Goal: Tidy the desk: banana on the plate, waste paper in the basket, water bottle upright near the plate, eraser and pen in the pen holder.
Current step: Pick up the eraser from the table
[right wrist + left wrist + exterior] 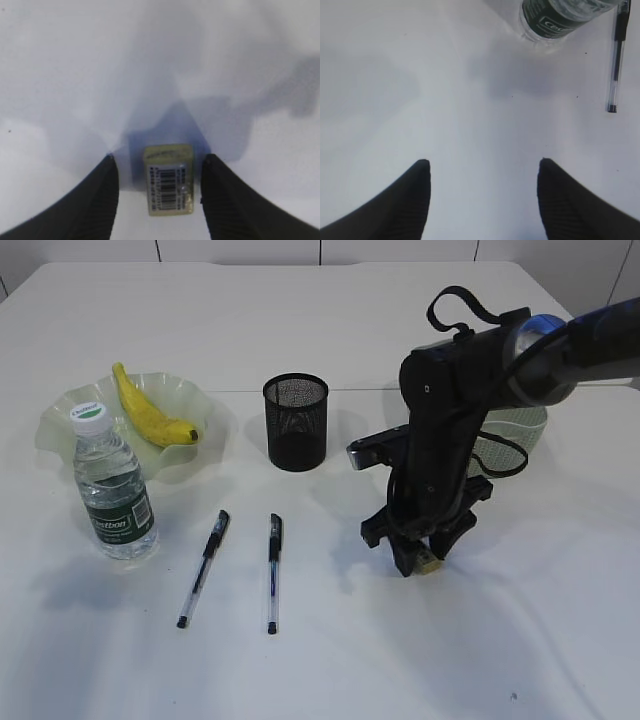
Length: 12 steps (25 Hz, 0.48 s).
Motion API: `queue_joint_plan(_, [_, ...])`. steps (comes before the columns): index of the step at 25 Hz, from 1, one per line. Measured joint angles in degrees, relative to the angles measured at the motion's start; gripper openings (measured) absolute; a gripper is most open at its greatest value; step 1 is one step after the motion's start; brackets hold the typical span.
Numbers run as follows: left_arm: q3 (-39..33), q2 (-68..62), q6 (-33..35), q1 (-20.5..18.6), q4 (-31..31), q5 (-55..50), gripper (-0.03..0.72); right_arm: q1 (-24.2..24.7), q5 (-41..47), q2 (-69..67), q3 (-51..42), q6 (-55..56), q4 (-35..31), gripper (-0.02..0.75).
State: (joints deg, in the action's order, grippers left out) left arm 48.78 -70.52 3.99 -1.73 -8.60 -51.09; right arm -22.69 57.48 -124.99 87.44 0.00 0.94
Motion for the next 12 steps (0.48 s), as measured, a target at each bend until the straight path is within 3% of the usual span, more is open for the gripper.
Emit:
queue_joint_plan(8, [0.0, 0.0, 0.0, 0.0, 0.0, 0.0, 0.470, 0.0, 1.1, 0.0, 0.0, 0.0, 0.0, 0.221])
queue_joint_plan(12, [0.0, 0.0, 0.0, 0.0, 0.0, 0.0, 0.470, 0.0, 1.4, 0.0, 0.1, 0.0, 0.0, 0.206])
